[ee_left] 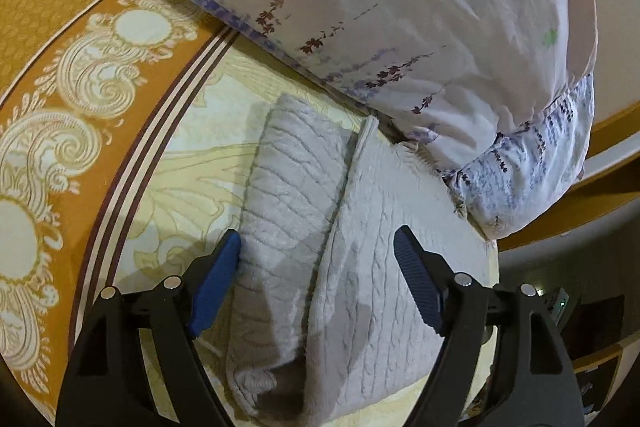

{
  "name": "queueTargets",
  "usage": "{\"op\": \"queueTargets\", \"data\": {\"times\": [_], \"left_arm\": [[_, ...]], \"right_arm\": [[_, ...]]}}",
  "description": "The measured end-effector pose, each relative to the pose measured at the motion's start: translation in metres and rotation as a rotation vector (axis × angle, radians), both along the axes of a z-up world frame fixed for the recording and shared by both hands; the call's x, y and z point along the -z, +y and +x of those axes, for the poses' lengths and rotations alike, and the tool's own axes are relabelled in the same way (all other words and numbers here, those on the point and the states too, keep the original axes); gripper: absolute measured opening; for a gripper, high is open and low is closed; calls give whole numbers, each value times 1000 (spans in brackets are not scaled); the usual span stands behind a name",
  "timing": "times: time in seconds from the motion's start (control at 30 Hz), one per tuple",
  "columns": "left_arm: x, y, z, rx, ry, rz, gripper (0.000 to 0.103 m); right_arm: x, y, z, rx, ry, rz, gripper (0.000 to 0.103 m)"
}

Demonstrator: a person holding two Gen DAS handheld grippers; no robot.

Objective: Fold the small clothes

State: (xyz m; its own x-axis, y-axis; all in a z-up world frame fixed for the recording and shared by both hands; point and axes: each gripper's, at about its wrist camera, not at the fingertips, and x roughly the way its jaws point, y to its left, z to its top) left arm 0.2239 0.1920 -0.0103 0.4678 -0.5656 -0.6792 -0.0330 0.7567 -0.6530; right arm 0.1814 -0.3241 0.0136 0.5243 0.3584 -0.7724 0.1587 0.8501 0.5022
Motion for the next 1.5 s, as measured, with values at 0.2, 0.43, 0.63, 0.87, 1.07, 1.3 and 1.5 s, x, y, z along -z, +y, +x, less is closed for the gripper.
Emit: {"op": "queueTargets", "data": {"times": [0.2,0.43,0.63,0.87,1.07,1.3,1.5], "left_arm": [[0,-7,1,21,-28,33,78],[0,-31,0,36,-46,96,71],[4,-35,1,14,-26,104,44],[3,-46,4,37,-12,98,28],[-23,-62,7,82,-62,-25,25],[-63,-111,23,195,-133,-173,25],[-72,-162,32,281,-140,-233,24]], "right_arm": [[1,1,-1,-10,13,9,65],[3,6,1,-33,17,16,67],[4,7,3,-69,26,35,68],[4,7,5,-76,26,44,69],[4,7,5,-81,25,50,69],[4,7,3,-79,21,60,69],[5,6,1,-78,16,70,69]]}}
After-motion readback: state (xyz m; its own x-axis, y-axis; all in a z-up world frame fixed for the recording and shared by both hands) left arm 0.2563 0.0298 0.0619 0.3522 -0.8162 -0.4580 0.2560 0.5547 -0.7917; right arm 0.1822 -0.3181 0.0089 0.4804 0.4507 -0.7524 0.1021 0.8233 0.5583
